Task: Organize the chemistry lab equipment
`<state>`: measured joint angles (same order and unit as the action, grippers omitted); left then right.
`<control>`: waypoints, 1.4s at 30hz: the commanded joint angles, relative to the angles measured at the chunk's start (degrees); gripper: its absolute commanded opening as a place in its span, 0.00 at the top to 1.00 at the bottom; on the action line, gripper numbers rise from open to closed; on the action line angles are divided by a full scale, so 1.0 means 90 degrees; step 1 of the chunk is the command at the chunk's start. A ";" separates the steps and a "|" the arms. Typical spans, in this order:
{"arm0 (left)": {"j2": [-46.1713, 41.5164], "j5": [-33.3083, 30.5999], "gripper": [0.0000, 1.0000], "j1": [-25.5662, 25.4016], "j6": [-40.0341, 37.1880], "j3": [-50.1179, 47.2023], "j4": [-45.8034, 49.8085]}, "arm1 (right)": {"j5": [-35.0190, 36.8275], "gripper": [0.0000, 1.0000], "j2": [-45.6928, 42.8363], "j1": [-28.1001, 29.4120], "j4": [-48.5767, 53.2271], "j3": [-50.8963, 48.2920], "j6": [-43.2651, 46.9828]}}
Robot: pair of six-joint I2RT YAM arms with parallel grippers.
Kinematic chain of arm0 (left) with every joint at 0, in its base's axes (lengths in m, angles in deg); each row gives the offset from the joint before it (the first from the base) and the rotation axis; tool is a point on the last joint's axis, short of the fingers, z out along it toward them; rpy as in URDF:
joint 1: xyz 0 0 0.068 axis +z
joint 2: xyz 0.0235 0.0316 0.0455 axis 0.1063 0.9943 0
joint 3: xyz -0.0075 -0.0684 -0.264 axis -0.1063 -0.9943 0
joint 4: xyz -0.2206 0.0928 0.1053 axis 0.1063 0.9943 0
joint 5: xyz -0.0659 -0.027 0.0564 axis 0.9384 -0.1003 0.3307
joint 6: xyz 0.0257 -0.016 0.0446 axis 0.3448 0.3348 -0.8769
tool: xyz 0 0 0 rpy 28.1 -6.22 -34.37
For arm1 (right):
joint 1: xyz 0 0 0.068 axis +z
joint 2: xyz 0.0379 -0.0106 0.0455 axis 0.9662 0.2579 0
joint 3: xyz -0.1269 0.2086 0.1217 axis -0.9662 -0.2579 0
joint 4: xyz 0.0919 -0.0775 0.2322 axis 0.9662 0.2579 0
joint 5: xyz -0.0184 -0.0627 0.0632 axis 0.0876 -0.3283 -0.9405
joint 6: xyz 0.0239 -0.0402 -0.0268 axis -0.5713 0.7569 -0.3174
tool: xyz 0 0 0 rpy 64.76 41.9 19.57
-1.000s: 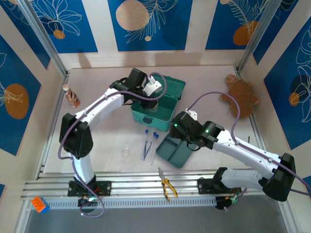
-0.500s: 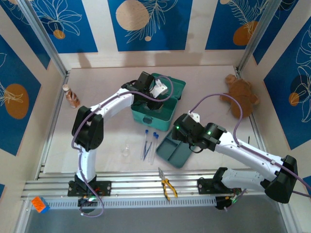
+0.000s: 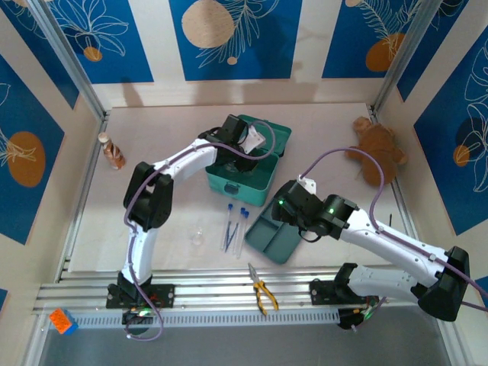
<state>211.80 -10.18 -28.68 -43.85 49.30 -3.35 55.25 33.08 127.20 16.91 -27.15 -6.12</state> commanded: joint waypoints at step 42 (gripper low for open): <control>-0.0985 -0.0151 0.59 -0.0004 -0.0072 -0.0262 0.0148 | 0.0129 0.28 0.0431 0.0046 0.0008 0.0437 0.0189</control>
<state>207.85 -12.54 -28.64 -44.02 47.72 -2.65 55.43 36.40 127.22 16.91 -25.14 -4.96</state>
